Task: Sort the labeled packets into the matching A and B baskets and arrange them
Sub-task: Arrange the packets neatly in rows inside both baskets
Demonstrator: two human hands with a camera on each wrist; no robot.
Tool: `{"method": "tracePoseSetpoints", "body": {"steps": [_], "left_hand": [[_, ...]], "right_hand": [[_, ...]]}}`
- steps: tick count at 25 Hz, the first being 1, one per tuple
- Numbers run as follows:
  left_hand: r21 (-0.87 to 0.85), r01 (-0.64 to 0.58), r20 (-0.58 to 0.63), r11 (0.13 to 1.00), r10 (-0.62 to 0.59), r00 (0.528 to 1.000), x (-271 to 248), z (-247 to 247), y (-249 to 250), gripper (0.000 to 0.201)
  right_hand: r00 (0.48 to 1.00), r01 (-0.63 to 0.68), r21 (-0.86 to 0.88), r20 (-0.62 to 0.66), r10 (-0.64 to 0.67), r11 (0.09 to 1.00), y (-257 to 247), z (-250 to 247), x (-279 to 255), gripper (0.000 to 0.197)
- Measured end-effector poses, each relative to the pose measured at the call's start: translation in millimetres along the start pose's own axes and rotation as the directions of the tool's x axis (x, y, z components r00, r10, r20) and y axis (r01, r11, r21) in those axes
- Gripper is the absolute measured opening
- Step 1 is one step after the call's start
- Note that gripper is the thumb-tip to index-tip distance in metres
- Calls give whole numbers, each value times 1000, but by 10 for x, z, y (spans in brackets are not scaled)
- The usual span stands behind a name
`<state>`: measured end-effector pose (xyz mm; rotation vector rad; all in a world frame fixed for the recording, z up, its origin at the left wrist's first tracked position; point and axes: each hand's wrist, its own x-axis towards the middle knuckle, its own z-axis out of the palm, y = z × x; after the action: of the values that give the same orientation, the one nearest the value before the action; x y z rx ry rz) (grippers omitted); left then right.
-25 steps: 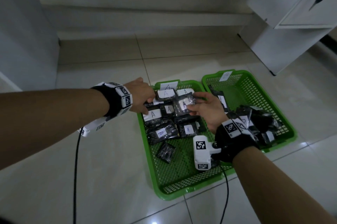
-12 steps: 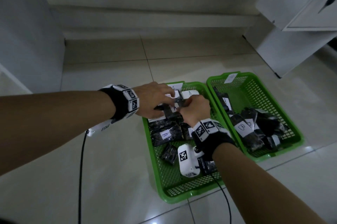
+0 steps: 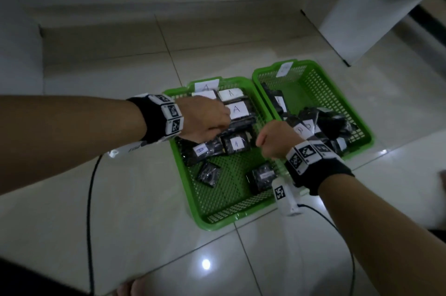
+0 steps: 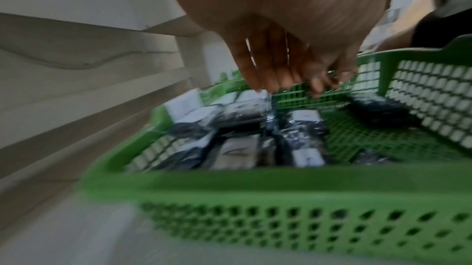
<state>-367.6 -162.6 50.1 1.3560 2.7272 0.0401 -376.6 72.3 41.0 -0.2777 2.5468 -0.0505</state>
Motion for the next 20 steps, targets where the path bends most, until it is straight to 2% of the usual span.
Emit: {"method": "tracePoseSetpoints", "body": {"steps": [2,3,5,6,8,10,13,15,18,20], "left_hand": [[-101,-65,225,993,86,971,188,33,304,15],[-110,-91,339,990,123,933,267,85,444,16],[-44,-126,522,991,130,843,343,253,599,32],[-1,-128,561,992,106,821,328,323,618,41],[32,-124,553,992,86,829,298,432,599,51],[47,-112,549,993,67,833,261,467,563,48],[-51,-50,531,997,69,844,247,470,530,36],[-177,65,508,982,35,861,254,411,524,26],[-381,290,463,878,-90,882,243,239,415,17],[-494,405,428,769,-190,883,175,89,263,15]], "right_hand": [[990,7,51,141,-14,999,-24,37,-112,25],[981,-8,19,196,4,1000,-38,65,-169,28],[973,0,-40,232,9,999,-31,160,-225,24],[972,20,-52,236,-7,998,-33,191,-228,25],[967,71,-88,251,-46,994,-5,239,-241,34],[960,114,-84,267,-88,990,55,217,-209,40],[956,117,55,265,-127,992,119,133,-237,36],[957,84,231,253,-143,969,154,110,-273,33],[971,29,563,180,-156,826,217,79,-290,20],[976,-23,775,154,-153,631,260,68,-289,18]]}}
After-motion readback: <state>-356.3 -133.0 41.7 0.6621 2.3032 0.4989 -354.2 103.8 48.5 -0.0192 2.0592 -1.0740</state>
